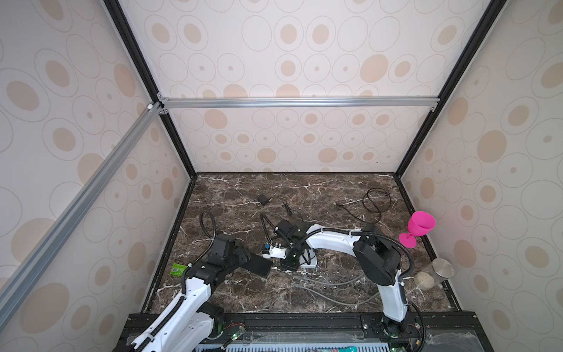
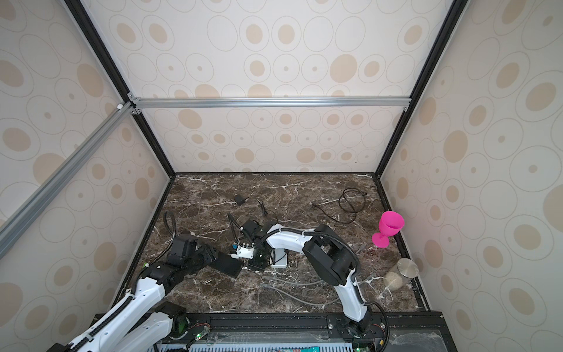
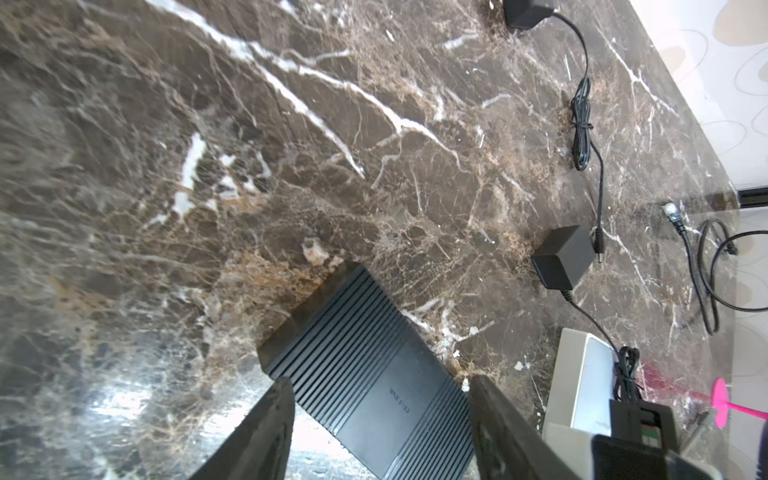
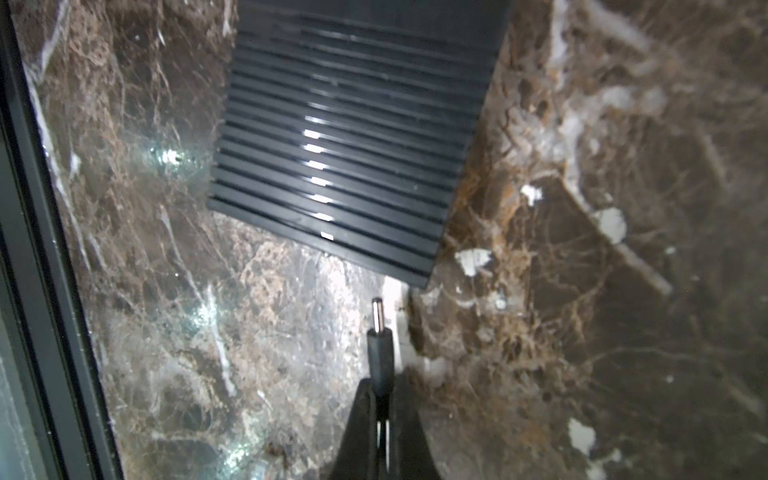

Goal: Insert the plug into the switch port

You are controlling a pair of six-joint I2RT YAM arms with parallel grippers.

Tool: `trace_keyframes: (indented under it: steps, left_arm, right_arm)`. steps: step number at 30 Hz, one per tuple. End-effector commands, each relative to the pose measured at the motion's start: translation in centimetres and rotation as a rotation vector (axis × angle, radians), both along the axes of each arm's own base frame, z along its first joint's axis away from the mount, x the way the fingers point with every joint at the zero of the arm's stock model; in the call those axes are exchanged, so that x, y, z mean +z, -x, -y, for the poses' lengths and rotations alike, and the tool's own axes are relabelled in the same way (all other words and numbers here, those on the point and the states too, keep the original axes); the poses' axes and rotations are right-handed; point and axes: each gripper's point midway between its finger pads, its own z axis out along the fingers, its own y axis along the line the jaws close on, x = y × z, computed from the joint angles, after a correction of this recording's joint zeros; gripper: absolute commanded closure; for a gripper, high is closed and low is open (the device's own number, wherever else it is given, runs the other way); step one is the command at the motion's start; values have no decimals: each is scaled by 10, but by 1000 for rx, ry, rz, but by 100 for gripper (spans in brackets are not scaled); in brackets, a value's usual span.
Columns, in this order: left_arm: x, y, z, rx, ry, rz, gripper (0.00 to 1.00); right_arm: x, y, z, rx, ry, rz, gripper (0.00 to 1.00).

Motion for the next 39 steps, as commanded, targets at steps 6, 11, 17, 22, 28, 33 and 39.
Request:
trace_keyframes:
  steps: [6, 11, 17, 22, 28, 33, 39]
  left_arm:
    - [2, -26, -25, 19, -139, 18, 33]
    - [-1, -40, -28, 27, -121, 43, 32]
    - [-21, -42, -25, 21, -78, 16, 32]
    - [-25, -41, -27, 32, -73, 30, 32]
    - [-28, -37, -29, 41, -71, 23, 32]
    - [-31, -36, -27, 38, -56, 23, 31]
    - [-34, -38, -16, -9, 6, 57, 22]
  right_arm:
    - [13, 14, -12, -49, -59, -30, 100]
    - [14, 9, -19, -64, -74, -18, 100]
    - [16, -4, -26, -68, -80, -4, 100]
    - [21, -18, -32, -66, -111, 11, 100]
    - [23, -23, -32, -55, -112, 8, 100]
    - [24, -10, -19, -78, -127, 2, 100]
    - [19, 8, -25, -127, -135, 11, 100]
